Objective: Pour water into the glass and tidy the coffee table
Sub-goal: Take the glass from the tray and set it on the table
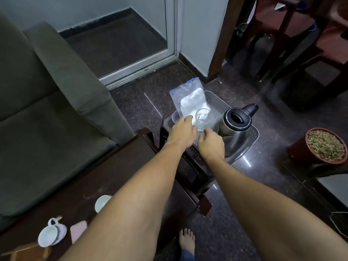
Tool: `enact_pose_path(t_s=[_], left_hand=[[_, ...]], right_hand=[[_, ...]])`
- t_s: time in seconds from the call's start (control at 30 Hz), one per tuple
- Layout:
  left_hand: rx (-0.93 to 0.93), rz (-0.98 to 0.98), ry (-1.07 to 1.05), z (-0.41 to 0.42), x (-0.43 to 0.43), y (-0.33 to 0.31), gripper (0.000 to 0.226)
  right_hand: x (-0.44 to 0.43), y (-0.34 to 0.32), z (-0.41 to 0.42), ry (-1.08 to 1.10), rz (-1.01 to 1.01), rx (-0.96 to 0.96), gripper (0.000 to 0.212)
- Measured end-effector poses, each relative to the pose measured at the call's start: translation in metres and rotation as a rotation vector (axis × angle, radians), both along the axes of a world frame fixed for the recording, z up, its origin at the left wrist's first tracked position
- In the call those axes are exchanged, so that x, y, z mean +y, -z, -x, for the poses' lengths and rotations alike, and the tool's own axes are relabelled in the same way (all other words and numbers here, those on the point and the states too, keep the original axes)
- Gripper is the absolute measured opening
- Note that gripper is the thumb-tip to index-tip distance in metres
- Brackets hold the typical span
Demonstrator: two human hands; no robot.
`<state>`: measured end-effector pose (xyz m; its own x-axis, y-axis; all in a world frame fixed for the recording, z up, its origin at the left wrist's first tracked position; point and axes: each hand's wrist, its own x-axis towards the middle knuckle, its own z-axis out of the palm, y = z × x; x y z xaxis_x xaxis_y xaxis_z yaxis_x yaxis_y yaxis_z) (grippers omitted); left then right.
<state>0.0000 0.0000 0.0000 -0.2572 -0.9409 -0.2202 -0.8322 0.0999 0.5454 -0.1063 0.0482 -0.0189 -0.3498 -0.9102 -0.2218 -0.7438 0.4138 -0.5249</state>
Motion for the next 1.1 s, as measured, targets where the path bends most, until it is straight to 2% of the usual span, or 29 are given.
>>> enact_pose_path(t_s=[0.2, 0.33, 0.63, 0.83, 1.1], left_hand=[[0.101, -0.041, -0.065, 0.021, -0.025, 0.039, 0.053], [0.097, -0.048, -0.075, 0.034, -0.043, 0.064, 0.059], [0.109, -0.056, -0.059, 0.058, -0.067, 0.089, 0.099], [0.115, -0.043, -0.078, 0.061, -0.077, 0.101, 0.106], [0.195, -0.021, -0.197, 0.062, -0.072, 0.099, 0.096]], right_hand=[[0.007, 0.034, 0.005, 0.071, -0.008, -0.011, 0.031], [0.005, 0.051, 0.008, 0.060, 0.043, 0.009, 0.031], [0.016, 0.087, 0.012, 0.074, 0.101, 0.006, 0.028], [0.023, 0.102, 0.013, 0.092, 0.133, -0.041, 0.024], [0.017, 0.101, 0.006, 0.066, 0.159, -0.026, 0.026]])
